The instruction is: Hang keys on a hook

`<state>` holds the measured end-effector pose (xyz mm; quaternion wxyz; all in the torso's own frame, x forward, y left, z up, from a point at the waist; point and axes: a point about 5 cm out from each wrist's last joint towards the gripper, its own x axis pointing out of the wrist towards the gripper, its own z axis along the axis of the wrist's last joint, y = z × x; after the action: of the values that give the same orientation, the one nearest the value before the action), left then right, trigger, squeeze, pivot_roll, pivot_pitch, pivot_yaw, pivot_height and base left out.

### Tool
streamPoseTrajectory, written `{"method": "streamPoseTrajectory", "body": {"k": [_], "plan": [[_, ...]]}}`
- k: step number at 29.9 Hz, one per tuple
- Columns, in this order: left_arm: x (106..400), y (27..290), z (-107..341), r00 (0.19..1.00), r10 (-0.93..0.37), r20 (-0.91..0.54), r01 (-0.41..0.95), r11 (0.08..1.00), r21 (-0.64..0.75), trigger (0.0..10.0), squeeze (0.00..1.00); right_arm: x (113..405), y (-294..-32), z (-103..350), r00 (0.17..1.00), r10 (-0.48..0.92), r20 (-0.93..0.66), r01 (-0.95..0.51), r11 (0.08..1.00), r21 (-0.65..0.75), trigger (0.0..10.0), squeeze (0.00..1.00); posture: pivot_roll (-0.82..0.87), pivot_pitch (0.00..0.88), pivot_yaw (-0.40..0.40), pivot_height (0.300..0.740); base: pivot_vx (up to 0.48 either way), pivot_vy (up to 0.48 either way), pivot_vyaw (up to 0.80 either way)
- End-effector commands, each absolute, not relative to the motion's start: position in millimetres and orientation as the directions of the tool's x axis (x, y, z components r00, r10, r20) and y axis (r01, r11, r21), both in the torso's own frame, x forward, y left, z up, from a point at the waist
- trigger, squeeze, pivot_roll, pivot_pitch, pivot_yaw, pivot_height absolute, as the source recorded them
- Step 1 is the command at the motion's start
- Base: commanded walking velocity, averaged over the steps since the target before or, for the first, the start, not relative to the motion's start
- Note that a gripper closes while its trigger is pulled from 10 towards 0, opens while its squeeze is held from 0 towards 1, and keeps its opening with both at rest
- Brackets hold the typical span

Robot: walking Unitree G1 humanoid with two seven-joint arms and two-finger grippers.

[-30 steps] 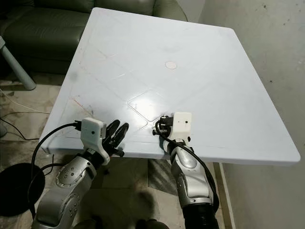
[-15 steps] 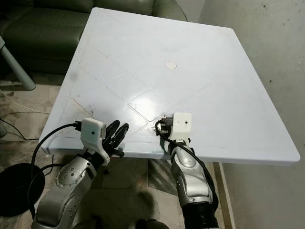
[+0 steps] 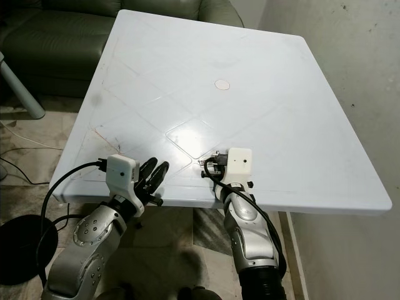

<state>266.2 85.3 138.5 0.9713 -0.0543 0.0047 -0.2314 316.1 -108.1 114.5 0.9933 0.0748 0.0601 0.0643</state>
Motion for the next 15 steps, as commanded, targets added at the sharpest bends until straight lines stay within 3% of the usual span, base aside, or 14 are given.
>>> {"method": "streamPoseTrajectory", "body": {"k": [1,15], "plan": [[264,80,140,0.883,-0.469,0.019,0.468,0.878,-0.105,10.0,0.0,315,-114,116,0.989,0.113,-0.096,-0.095,0.981,0.17,0.0,0.0,0.04,0.189,-0.13,0.74,0.0,0.0,0.0],[291,91,162,0.893,-0.437,0.101,0.445,0.894,-0.062,10.0,0.0,322,-140,152,0.977,0.18,0.112,-0.196,0.967,0.161,0.0,0.0,0.02,0.114,-0.114,0.74,0.0,0.0,0.0]]}}
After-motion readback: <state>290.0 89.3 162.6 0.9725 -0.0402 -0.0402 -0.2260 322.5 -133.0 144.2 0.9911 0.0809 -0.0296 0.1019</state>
